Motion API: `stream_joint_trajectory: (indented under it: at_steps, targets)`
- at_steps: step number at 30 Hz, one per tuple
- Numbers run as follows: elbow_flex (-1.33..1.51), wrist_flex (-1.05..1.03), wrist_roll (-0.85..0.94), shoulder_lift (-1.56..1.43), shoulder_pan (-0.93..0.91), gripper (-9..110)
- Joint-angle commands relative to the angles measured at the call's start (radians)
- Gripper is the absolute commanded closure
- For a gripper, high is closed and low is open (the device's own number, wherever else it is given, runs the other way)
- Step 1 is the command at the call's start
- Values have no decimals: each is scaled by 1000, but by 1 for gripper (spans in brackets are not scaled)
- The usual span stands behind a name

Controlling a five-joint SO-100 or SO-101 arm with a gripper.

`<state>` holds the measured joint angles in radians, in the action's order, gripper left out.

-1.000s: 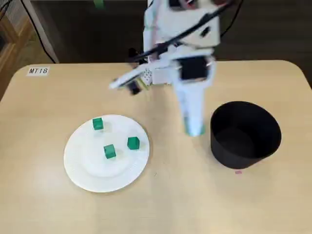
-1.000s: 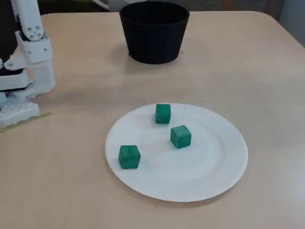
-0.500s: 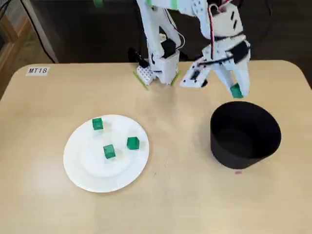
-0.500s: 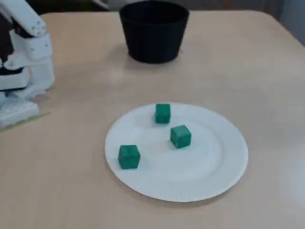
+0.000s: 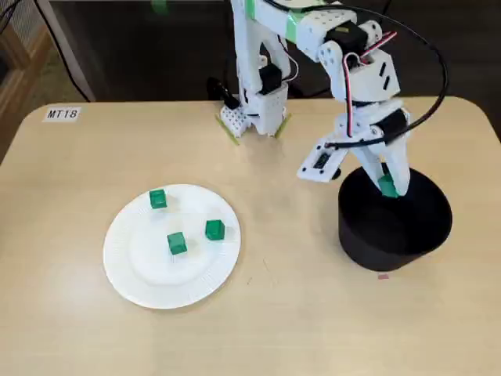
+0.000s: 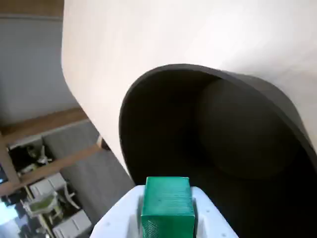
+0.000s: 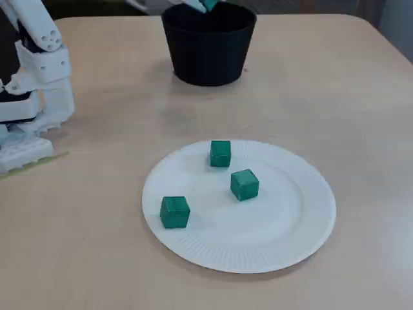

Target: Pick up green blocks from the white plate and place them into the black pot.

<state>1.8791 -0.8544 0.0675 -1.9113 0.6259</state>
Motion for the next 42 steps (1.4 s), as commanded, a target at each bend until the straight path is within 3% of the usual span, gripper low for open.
stream_joint_trajectory:
  at_steps: [1,4,9,11,15,22,29,42]
  targets:
    - [-15,8,-5,-3,-15,96]
    - [-15,-2,14,-14,-15,81]
    - [-34,-12,28,-21,-25,76]
    - [-49,-15,32,-21,-31,78]
    - [-106,-109,28,-54,-104,104]
    - [-219,-430,109,-106,-494,104]
    - [-219,-566,374,26,-928,104]
    - [-416,-650,586,353,-1060,104]
